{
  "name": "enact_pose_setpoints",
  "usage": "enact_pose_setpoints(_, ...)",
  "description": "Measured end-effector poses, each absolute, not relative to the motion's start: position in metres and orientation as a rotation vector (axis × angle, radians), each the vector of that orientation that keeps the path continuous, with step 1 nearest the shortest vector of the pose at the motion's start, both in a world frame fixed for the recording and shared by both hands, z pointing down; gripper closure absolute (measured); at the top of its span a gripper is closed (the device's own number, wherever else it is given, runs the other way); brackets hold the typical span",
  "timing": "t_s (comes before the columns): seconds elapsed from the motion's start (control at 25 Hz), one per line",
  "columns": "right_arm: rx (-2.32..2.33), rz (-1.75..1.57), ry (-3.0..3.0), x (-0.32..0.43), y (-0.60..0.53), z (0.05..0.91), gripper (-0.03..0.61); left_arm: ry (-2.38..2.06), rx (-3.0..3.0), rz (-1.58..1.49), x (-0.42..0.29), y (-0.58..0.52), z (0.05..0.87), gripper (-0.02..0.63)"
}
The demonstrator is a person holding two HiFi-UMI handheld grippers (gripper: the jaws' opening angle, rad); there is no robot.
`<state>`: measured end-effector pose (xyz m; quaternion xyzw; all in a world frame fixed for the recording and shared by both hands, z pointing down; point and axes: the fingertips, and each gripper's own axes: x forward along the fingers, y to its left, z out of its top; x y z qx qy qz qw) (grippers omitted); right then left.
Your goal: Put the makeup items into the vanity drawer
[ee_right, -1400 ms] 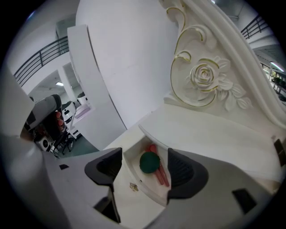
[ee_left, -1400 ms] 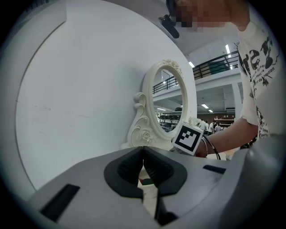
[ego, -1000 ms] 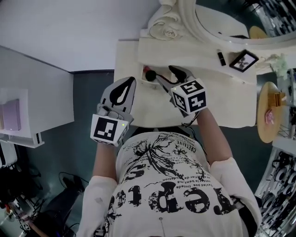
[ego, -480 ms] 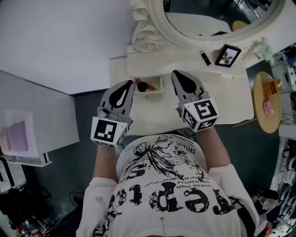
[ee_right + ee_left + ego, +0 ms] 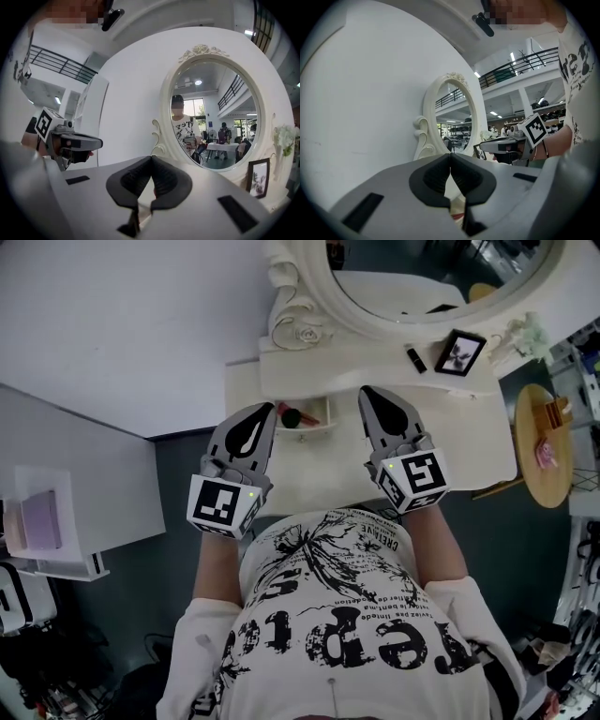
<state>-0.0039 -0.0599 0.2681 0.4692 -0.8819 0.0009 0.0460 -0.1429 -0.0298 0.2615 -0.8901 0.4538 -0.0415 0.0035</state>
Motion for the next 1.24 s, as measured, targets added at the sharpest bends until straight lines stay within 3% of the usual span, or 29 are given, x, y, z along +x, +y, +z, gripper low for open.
enact_pose_setpoints(1.24, 1.465, 0.043, -2.670, -0.012, -0.043, 0.282, 0.568, 1.406, -2.841, -0.125, -0.146, -0.016, 0.274, 0.600)
